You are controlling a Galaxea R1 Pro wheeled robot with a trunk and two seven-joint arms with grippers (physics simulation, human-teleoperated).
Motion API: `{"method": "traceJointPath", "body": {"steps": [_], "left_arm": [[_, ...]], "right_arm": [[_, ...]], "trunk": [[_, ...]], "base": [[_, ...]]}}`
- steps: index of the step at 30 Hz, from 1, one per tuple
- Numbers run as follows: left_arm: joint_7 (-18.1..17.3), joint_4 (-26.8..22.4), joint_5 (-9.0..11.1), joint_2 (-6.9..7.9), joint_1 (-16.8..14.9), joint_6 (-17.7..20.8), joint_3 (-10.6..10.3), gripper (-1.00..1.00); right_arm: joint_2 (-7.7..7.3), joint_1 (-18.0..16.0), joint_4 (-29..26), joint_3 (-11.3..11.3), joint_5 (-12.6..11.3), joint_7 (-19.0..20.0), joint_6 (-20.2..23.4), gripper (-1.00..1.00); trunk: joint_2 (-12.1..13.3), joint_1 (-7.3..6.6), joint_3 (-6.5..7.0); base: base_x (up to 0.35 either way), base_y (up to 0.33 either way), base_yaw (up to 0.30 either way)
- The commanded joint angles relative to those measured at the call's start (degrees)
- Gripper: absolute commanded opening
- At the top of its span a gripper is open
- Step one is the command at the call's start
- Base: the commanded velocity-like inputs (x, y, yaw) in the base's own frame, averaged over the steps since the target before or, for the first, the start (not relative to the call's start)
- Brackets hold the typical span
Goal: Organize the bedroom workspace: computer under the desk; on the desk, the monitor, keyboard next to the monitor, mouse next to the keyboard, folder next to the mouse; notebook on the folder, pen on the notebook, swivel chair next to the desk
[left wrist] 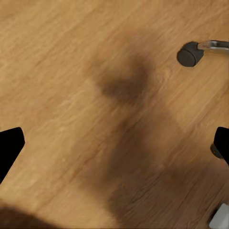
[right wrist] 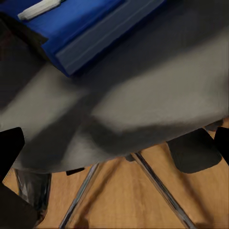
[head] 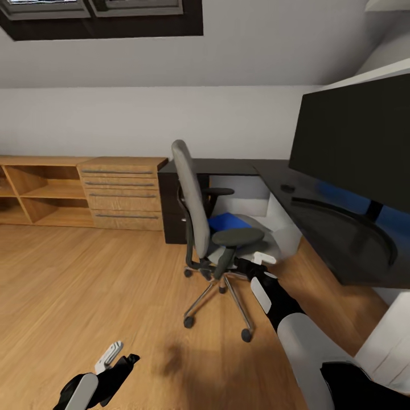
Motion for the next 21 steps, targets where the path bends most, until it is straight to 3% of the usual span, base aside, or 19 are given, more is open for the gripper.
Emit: {"method": "traceJointPath", "body": {"steps": [1,8,21], "left_arm": [[0.5,-0.1,0.6,0.00,0.0,0.2,0.0,1.00],[0.5,-0.1,0.6,-0.01,0.0,0.2,0.0,1.00],[0.5,-0.1,0.6,-0.01,0.0,0.2,0.0,1.00]], "right_arm": [[0.04,0.0,-0.1,-0.1,-0.4,-0.1,-0.3,1.00],[0.05,0.1,-0.1,-0.1,-0.3,-0.2,-2.6,1.00],[0.18,0.4,-0.1,0.0,-0.2,-0.1,-2.8,1.00]], "trunk": [[0.0,-0.01,-0.06],[0.0,-0.01,-0.06],[0.0,-0.01,-0.06]], "base": [[0.000,0.000,0.255],[0.000,0.000,0.265],[0.000,0.000,0.270]]}}
